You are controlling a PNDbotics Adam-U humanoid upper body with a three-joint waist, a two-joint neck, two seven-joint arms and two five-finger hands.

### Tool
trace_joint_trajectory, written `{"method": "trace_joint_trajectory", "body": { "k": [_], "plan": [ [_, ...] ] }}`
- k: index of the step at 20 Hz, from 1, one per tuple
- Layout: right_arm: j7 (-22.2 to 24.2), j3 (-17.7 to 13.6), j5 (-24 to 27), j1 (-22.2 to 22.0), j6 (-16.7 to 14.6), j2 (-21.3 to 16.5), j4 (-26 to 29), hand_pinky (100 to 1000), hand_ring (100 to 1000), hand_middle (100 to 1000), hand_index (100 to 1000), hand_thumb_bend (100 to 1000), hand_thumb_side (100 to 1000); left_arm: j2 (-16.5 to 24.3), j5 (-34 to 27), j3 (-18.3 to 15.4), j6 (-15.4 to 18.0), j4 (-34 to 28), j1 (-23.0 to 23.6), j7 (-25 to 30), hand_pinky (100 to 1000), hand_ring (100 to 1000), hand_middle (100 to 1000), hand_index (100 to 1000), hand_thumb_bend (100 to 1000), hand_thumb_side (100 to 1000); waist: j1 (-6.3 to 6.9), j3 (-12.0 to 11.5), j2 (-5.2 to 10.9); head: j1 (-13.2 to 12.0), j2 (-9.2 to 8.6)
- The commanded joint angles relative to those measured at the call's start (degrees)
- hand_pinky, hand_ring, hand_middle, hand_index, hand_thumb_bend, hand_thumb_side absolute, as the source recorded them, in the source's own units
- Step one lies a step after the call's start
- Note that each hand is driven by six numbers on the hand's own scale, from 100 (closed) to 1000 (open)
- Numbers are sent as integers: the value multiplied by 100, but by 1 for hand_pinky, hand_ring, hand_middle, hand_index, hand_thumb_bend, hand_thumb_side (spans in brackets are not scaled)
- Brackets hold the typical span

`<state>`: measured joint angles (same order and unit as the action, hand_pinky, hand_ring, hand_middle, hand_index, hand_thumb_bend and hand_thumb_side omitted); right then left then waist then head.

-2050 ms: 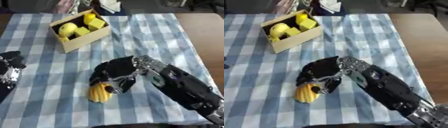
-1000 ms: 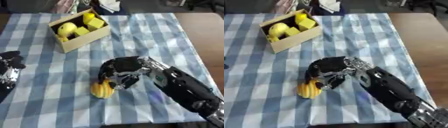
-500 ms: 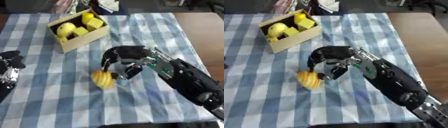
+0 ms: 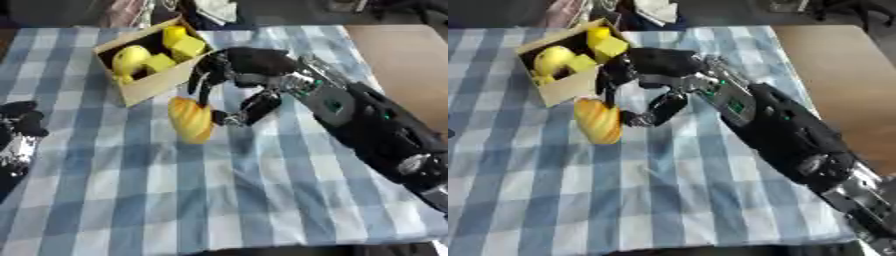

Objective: Pick up objects on the table and place them in the box.

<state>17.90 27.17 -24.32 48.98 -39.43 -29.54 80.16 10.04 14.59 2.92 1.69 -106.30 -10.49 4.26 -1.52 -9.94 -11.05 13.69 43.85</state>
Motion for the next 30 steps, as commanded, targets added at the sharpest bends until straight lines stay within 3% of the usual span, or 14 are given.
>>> {"method": "trace_joint_trajectory", "body": {
  "k": [1,7,12,13,14,17,21,26,30],
  "plan": [
    [20,-186,-30,325,74,-31,-166,832,743,695,303,186,100,69,-6,-60,7,-79,-15,-31,707,552,606,766,242,658,16,-19,119,11,27],
    [-38,-606,-519,872,235,387,-1114,834,745,695,303,184,100,54,-43,-53,12,-107,-13,-53,706,550,605,765,244,655,28,-90,136,56,27],
    [-357,-1257,-1440,1228,501,979,-2240,833,740,693,305,154,100,30,-72,-5,18,-103,-3,-15,706,549,605,765,246,657,49,-205,134,164,27],
    [-465,-1409,-1650,1279,584,1104,-2446,832,737,690,304,100,100,24,-77,8,19,-98,-2,-3,706,549,604,765,246,657,54,-227,132,184,27],
    [-590,-1567,-1847,1321,687,1233,-2646,831,731,683,302,137,100,19,-83,23,21,-96,-3,11,705,549,604,765,246,657,61,-253,130,212,27],
    [-1022,-1978,-2356,1426,1000,1560,-3135,827,723,674,302,110,100,7,-99,71,28,-87,-11,58,705,548,604,765,246,659,75,-340,125,303,27],
    [-1720,-2412,-3023,1513,1679,1910,-3547,820,713,661,304,100,100,-12,-124,147,39,-72,-28,132,705,548,604,765,245,660,88,-493,126,444,27],
    [-2285,-2546,-3718,1498,2460,2171,-3851,832,741,707,554,100,217,-26,-145,187,44,-63,-41,184,705,547,604,765,245,661,90,-599,126,511,27],
    [-2316,-2515,-4024,1434,2757,2254,-3925,840,757,737,693,102,285,-26,-137,181,36,-57,-42,180,705,546,603,765,246,662,81,-583,126,487,27]
  ]
}}
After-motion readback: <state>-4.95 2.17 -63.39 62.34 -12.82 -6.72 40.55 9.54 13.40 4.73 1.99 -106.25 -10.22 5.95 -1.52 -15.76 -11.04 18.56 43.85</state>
